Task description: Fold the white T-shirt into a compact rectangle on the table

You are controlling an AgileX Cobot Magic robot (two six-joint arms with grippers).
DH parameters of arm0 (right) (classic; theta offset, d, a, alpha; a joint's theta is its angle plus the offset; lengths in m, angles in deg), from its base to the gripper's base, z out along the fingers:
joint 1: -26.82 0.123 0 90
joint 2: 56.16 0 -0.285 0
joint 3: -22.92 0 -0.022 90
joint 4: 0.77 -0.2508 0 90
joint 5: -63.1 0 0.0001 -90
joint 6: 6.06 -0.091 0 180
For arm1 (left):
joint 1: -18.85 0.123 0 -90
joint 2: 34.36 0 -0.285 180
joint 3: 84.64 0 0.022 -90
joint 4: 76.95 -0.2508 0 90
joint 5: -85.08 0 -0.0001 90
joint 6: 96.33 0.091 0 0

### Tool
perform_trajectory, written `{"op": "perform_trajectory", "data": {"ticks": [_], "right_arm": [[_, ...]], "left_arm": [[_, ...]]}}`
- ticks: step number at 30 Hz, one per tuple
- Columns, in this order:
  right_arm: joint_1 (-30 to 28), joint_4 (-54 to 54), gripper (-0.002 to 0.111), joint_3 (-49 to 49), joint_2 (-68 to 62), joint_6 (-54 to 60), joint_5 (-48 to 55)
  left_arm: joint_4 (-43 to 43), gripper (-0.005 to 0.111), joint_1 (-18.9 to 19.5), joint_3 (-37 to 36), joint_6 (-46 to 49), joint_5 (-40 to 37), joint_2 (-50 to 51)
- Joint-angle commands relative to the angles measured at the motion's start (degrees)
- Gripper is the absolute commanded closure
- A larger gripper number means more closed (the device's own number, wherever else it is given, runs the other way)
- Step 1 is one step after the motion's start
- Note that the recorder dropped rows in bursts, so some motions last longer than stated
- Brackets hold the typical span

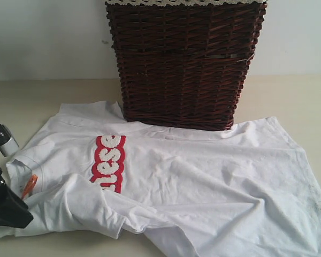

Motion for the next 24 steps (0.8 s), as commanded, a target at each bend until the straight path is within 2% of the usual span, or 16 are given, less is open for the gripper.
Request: {"op": "perform_trajectory", "data": {"ticks": [1, 4, 14, 17, 22, 24], "right_arm": [[0.2, -0.2, 0.085, -0.2, 0.0, 0.3, -0.4], [0.2, -0.2, 0.085, -0.2, 0.0, 0.3, -0.4], [0.2, -0.2, 0.085, -0.2, 0.0, 0.3, -0.4], [0.2, -0.2, 0.085, -0.2, 0.0, 0.3, -0.4], [0.2, -0.2, 0.085, -0.2, 0.0, 0.3, -0.4], [0.2, -0.2, 0.085, -0.2, 0.0, 0.3, -0.4]], "left_arm": [[1.9, 0.095, -0.2, -0.1, 0.5, -3.1, -0.4], [3.5, 0.102, -0.2, -0.1, 0.6, -5.4, 0.5], [4.5, 0.102, -0.2, -0.2, 1.7, -7.3, 1.4], [4.6, 0.102, -0.1, -0.2, 1.5, -11.3, 0.4], [4.7, 0.102, -0.1, -0.2, 1.5, -22.5, -1.7], [4.7, 0.102, -0.1, -0.2, 1.3, -22.9, -2.3]]}}
